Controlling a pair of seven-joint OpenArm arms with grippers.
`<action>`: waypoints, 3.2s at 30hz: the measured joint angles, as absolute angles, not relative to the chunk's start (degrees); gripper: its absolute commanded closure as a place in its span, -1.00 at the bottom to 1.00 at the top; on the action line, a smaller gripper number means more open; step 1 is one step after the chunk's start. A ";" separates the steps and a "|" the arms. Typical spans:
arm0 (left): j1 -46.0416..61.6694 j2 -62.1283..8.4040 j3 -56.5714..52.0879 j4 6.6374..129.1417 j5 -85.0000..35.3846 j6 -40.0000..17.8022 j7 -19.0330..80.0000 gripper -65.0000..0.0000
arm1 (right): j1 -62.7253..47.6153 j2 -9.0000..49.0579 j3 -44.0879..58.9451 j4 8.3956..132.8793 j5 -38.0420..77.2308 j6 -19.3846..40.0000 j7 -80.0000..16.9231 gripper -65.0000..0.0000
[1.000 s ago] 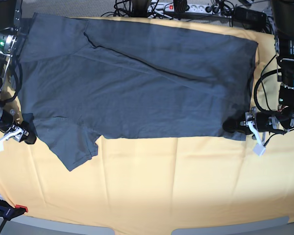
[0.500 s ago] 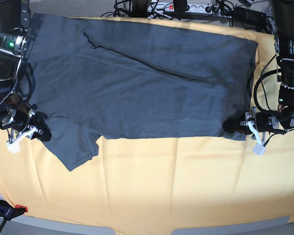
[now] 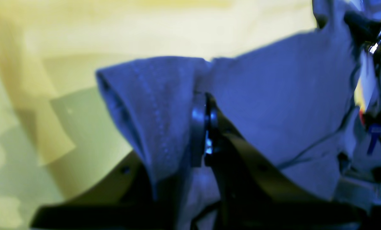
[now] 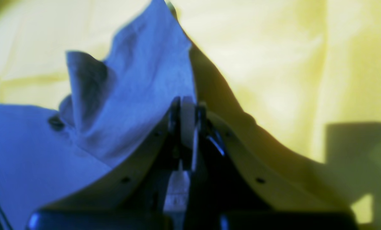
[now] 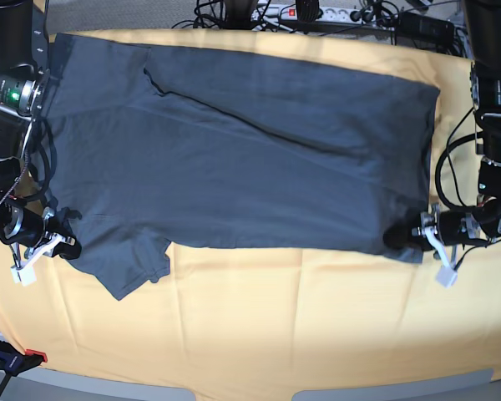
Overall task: Fold the T-shirt properly
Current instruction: 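Grasp the opposite edge with both grippers and fold it over the shirt, then lay the folded edge down onto the first fold and open both grippers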
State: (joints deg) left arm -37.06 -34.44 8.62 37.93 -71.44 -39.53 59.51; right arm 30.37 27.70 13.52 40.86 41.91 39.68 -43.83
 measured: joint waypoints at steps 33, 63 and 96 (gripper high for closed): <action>-39.83 -33.76 8.60 38.37 -69.69 -39.51 58.41 1.00 | 35.16 29.45 2.74 43.72 41.65 39.70 -44.97 1.00; -28.73 -46.44 4.89 62.70 -83.70 -39.55 73.10 1.00 | 12.43 40.18 2.39 73.49 47.86 40.12 -50.04 1.00; -14.31 -47.62 1.54 77.10 -84.03 -39.55 79.94 1.00 | 10.98 43.03 2.39 73.60 56.05 39.94 -62.61 1.00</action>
